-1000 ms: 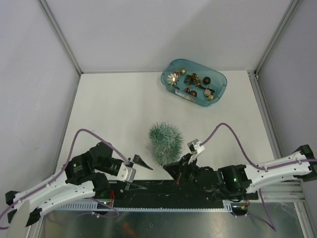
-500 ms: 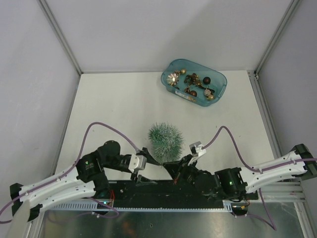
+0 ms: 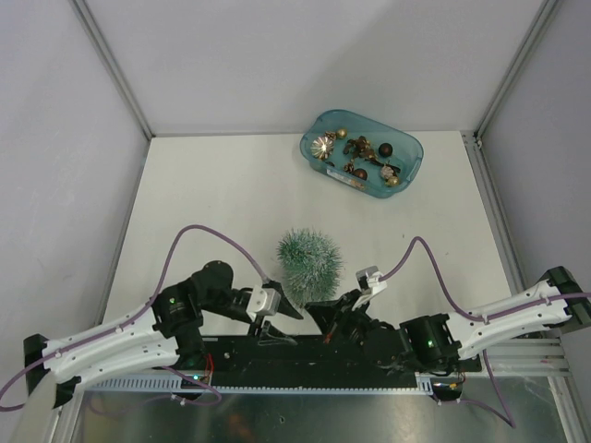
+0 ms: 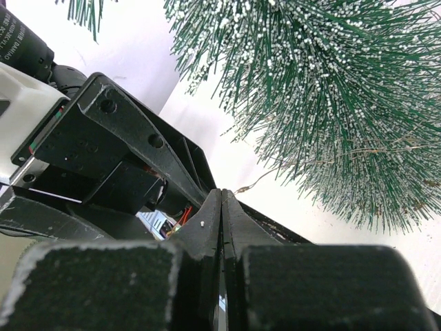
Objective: Decorate the small christmas tree
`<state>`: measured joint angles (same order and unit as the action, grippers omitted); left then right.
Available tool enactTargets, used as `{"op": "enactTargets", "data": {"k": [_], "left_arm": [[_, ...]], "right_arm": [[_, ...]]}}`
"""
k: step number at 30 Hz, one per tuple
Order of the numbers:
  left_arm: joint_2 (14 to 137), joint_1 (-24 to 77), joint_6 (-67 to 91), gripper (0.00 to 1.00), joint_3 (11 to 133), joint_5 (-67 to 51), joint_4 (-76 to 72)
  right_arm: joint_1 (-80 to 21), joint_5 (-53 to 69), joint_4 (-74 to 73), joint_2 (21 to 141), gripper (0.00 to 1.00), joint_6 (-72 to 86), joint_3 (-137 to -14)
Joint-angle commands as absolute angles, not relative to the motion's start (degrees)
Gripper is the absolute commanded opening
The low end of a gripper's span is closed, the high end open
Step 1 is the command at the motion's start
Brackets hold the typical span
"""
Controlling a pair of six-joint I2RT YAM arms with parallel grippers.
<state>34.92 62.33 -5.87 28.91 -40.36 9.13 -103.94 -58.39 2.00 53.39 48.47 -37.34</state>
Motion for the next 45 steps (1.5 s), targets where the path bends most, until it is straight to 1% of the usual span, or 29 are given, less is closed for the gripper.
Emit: {"op": "enactTargets", "data": {"k": [1, 3, 6, 8, 10, 12, 16, 23, 29, 39, 45], "left_arm": [[35.5, 62.8, -5.3, 0.55, 29.0, -40.0, 7.2], [35.9, 62.8, -5.4, 0.51, 29.6, -38.1, 7.3], [36.3, 62.8, -5.2, 0.47, 30.3, -36.6, 7.3], [36.3, 62.8, -5.2, 0.49, 30.5, -38.6, 7.4], [36.0, 62.8, -5.4, 0.54, 30.4, -41.8, 7.6], [35.7, 62.8, -5.9, 0.57, 30.1, -44.3, 8.2], [35.1, 62.8, -8.3, 0.61, 29.9, -46.3, 10.7], [35.3, 62.8, -6.0, 0.63, 31.2, -42.7, 11.4], [36.1, 62.2, -2.6, 0.62, 32.2, -37.3, 10.9], [36.9, 61.4, 0.9, 0.64, 32.5, -40.2, 10.1], [37.1, 61.4, 1.2, 0.63, 31.7, -41.2, 9.3]], "right_arm": [[-104.7, -62.6, 4.1, 53.1, 0.00, 49.0, -37.2], [-104.8, -62.6, 4.5, 53.2, 0.00, 48.5, -37.3], [-104.9, -63.0, 4.4, 53.0, 0.00, 48.3, -37.2], [-105.0, -63.6, 4.1, 52.9, 0.00, 48.3, -37.3], [-105.3, -64.3, 3.6, 52.6, 0.00, 48.4, -37.2], [-105.7, -65.5, 3.2, 52.3, 0.00, 48.3, -37.3], [-106.9, -68.2, 3.4, 52.6, 0.00, 47.3, -37.2], [-107.6, -69.9, 5.8, 54.3, 0.00, 44.3, -37.2], [-108.6, -70.6, 7.6, 56.3, 0.00, 41.1, -38.1], [-109.8, -74.8, 1.8, 62.1, 0.00, 43.2, -42.8], [-109.9, -75.7, 2.7, 62.5, 0.00, 43.0, -42.9]]}}
